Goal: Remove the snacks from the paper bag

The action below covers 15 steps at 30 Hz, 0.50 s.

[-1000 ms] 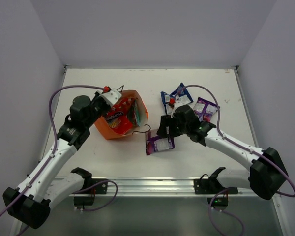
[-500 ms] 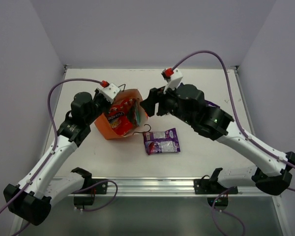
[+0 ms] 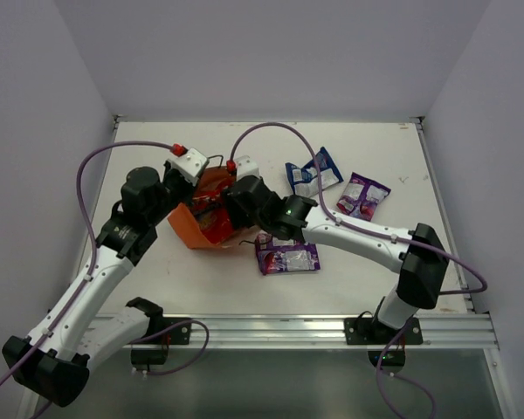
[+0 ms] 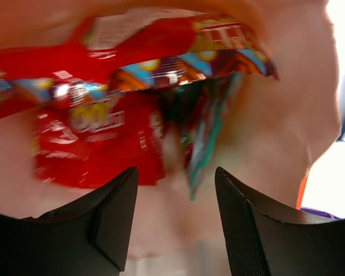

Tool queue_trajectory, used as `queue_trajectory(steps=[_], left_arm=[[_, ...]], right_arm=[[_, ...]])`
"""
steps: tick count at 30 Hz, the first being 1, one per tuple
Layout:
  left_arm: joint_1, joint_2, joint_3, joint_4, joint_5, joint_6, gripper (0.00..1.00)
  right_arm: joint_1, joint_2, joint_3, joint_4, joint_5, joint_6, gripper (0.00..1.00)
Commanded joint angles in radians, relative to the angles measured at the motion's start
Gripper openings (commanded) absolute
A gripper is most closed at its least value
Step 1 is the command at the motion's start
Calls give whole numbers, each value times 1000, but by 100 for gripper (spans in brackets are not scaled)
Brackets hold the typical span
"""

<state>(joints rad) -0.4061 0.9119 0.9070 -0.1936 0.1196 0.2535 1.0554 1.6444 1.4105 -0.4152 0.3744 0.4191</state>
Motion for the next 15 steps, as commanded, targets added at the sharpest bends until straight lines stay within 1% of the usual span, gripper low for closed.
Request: queue_trajectory(steps=[1,3,6,8,11,15], left_arm=[[0,-47,29,85,20,-33,0],[0,-48,30,79,18,-34,0],[0,-48,35,75,20,-39,0],[0,-47,41,72,23,-40,0],[0,-44,47,68,26,-40,0],[0,-39,49,66,23,-40,0]], right_arm=[[2,14,8,59,164,26,60],[0,49,16,59,220,30,62],[-6,91,22,72,247,46,65],[-14,104,7,107,245,52,65],[-34,127,-16,160,202,50,65],[-58,143,-51,239,159,34,61]])
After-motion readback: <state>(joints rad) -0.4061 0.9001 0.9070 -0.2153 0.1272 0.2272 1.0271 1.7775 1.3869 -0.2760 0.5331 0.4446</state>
